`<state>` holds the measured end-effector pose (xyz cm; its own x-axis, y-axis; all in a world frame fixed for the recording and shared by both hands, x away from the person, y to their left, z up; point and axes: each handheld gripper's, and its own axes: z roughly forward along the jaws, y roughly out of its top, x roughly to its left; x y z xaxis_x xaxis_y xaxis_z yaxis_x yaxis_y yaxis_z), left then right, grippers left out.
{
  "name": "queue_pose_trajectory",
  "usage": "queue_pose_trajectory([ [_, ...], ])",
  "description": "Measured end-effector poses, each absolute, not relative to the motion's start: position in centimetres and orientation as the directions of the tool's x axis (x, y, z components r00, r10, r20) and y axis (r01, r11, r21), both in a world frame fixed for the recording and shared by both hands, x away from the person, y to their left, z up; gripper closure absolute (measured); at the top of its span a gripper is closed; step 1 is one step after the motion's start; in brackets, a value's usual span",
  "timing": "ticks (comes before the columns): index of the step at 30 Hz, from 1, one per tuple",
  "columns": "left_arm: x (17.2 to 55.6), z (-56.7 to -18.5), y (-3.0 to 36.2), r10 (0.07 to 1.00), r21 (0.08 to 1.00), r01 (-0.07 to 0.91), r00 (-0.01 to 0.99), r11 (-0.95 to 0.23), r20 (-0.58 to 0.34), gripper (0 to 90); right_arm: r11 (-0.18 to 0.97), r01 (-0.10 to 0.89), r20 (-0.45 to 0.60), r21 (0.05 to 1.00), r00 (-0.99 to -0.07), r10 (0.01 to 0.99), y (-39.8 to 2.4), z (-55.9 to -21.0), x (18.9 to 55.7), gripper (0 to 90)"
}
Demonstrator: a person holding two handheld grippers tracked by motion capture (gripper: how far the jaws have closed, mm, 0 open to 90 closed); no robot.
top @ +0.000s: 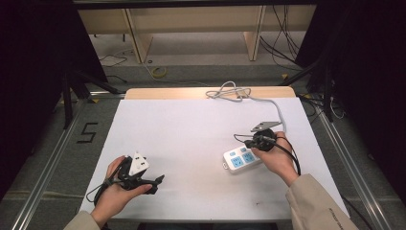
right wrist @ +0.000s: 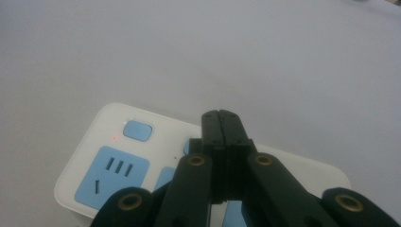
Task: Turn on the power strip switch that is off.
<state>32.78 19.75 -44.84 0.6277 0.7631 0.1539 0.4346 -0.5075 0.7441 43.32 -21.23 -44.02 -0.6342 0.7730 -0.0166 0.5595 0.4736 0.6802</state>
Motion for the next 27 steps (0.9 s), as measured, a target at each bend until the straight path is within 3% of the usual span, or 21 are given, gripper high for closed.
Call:
queue_pose_trajectory([
  [27, 32.78, -44.84, 19.73, 0.763, 0.744, 0.433, 0.628, -0.509, 0.156, 12.8, 0.485, 0.573, -0.010, 0.661, -0.639, 0.769, -20.34, -44.43, 43.96, 90.0],
])
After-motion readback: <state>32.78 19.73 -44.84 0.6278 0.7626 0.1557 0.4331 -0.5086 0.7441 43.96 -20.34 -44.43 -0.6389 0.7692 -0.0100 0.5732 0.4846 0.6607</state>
